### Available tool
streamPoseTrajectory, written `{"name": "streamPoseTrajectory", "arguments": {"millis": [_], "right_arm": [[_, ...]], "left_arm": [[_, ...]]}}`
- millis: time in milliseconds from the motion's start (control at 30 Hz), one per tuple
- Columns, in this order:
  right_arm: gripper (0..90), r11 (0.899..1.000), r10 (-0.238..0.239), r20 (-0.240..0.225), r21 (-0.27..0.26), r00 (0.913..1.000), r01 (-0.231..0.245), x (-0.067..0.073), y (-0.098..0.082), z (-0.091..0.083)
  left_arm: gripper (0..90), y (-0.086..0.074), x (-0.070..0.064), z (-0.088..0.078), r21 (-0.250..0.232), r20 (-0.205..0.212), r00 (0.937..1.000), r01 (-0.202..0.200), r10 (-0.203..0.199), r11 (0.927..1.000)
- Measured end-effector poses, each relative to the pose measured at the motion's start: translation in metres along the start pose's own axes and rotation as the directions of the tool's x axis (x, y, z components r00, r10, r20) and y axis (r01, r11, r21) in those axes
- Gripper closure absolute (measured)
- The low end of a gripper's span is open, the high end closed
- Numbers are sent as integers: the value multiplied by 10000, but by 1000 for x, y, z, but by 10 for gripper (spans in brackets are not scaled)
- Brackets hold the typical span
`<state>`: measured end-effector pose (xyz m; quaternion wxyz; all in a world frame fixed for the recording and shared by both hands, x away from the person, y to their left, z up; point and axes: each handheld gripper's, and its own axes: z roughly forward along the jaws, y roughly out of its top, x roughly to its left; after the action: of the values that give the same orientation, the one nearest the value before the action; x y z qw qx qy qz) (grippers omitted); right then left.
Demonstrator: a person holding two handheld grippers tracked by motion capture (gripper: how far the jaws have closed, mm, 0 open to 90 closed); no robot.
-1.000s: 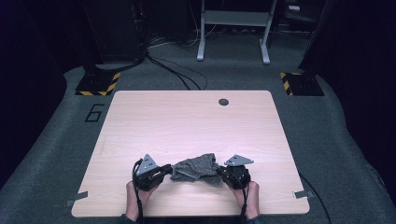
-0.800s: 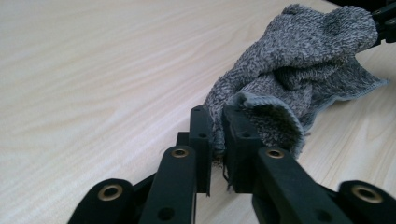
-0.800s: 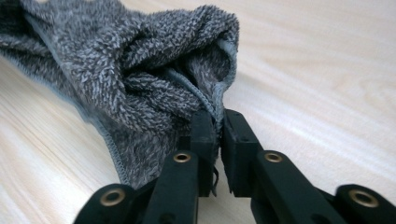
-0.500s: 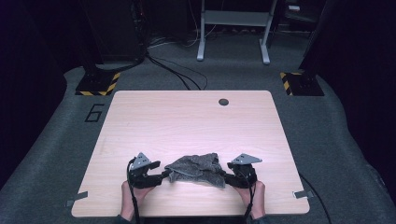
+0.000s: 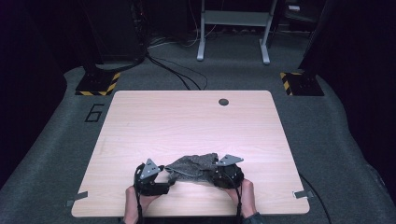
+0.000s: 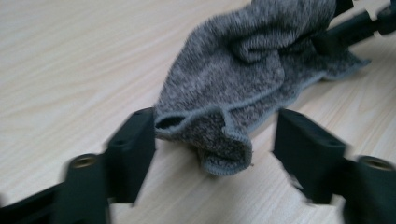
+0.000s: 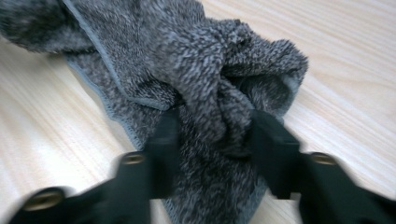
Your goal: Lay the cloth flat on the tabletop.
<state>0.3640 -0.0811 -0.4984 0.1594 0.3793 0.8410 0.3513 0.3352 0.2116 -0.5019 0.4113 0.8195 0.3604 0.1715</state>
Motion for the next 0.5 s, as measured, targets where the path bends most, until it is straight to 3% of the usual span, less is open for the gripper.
{"name": "streamPoseTrajectory", "arguments": {"millis": [67,200,300,500], "right_arm": [[713,10000,26,31,-30,10000,-26,0,-1,4],[797,9993,201,-136,-325,9997,-206,-2,-1,-2],[807,9984,324,-186,-462,9993,-332,-5,-1,-11],[806,9937,564,-351,-950,9978,-595,-8,-1,-36]], "left_arm": [[539,-3,0,5,91,-14,10000,22,-22,10000],[806,-6,6,10,221,-54,9999,85,-84,9997],[862,-7,10,8,283,-45,9997,246,-245,9993],[870,-9,19,-1,181,-280,9984,501,-496,9986]]}}
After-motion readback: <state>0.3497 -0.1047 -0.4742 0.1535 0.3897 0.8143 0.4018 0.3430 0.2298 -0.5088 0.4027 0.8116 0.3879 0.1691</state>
